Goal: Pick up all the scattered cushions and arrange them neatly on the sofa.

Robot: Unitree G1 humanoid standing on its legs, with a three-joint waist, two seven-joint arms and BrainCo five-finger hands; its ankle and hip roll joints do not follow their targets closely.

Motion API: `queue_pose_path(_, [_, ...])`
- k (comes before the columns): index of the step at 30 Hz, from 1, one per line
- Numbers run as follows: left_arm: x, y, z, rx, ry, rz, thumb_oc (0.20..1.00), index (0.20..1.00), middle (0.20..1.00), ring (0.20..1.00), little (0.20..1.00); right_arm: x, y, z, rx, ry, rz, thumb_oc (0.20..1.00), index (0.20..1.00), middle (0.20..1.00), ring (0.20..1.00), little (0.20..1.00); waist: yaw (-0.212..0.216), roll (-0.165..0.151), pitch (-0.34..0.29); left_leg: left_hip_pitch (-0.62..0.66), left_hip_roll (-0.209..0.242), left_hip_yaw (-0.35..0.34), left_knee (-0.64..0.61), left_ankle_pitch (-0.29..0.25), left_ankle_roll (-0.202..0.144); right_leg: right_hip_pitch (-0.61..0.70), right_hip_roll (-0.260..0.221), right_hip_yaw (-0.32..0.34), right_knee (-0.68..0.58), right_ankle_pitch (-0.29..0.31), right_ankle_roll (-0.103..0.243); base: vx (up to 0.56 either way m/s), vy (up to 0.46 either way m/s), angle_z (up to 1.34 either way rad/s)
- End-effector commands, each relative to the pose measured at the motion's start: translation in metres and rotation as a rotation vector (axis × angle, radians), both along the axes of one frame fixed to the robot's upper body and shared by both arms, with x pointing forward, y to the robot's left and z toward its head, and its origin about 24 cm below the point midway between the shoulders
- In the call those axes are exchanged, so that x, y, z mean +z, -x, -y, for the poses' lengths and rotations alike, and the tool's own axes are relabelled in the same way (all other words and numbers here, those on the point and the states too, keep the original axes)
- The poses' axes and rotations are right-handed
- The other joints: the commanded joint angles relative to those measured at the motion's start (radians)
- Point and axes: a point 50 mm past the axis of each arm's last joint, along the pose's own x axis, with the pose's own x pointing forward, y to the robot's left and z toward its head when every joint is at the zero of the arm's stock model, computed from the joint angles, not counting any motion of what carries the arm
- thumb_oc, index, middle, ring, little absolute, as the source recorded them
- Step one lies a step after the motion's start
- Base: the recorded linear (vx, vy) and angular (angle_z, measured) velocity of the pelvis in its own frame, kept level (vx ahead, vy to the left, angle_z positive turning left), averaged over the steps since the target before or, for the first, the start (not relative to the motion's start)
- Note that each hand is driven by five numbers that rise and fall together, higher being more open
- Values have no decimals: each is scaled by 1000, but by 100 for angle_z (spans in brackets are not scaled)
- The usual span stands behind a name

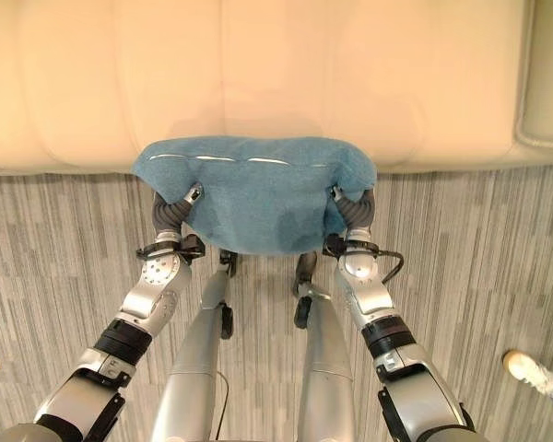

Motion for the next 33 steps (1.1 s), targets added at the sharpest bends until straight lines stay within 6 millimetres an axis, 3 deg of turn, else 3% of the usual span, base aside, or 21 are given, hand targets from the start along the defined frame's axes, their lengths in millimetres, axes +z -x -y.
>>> queue_pose_path(1, [37, -2, 40, -185, -2, 216, 200, 200, 200, 200, 200, 36, 3, -35, 155, -30, 231, 200, 200, 200, 200, 200, -11, 5, -108, 137, -14, -46, -6, -123, -30, 165, -6, -1, -291, 214, 111, 0, 0, 0])
queue_pose_path(7, [6, 18, 24, -186, -49, 149, 200, 200, 200, 200, 200, 3, 27, -22, 153, -47, 149, 200, 200, 200, 200, 200, -13, 1, -111, 406, 4, -33, -95, -127, -34, 436, 4, -23, -397, 217, 110, 40, -6, -6])
queue_pose_path(9, [-14, 31, 12, -160, -55, 90, 200, 200, 200, 200, 200, -13, 41, -13, 138, -29, 98, 200, 200, 200, 200, 200, -17, 1, -127, 553, 13, -22, -134, -133, -36, 596, 18, -30, -444, 203, 107, 179, -38, 2])
queue_pose_path(18, [-45, 51, -5, -108, 7, -31, 200, 200, 200, 200, 200, -35, 61, -2, 102, 42, -2, 200, 200, 200, 200, 200, -25, 2, -169, 774, 50, 12, -170, -140, -58, 842, 69, -30, -490, 150, 92, 96, -72, 2])
queue_pose_path(22, [-56, 57, -3, -132, 49, -77, 200, 200, 200, 200, 200, -46, 71, 7, 93, 35, -48, 200, 200, 200, 200, 200, -36, -18, -181, 802, 78, 24, -105, -158, -82, 944, 106, -33, -554, 136, 67, 84, -187, 10])
queue_pose_path(26, [-63, 61, 2, -155, 66, -111, 200, 200, 200, 200, 200, -49, 75, 12, 91, 43, -67, 200, 200, 200, 200, 200, -40, -30, -189, 801, 88, 28, -24, -184, -78, 993, 114, -33, -584, 135, 55, 91, -106, 4])
queue_pose_path(30, [-66, 64, 7, -183, 83, -123, 200, 200, 200, 200, 200, -48, 78, 16, 89, 28, -61, 200, 200, 200, 200, 200, -42, -38, -191, 788, 50, 34, -26, -205, -49, 1003, 109, -25, -594, 136, 58, 77, 5, 8])
queue_pose_path(32, [-64, 63, 9, -191, 69, -117, 200, 200, 200, 200, 200, -45, 77, 19, 80, 25, -51, 200, 200, 200, 200, 200, -46, -41, -201, 769, 33, 69, -43, -195, -35, 999, 105, -20, -593, 136, 61, 106, 58, -1])
queue_pose_path(33, [-61, 61, 9, -194, 49, -108, 200, 200, 200, 200, 200, -43, 76, 20, 69, 17, -41, 200, 200, 200, 200, 200, -41, -42, -206, 730, 1, 82, -40, -186, -26, 1002, 109, -6, -588, 132, 64, 81, 50, -5])
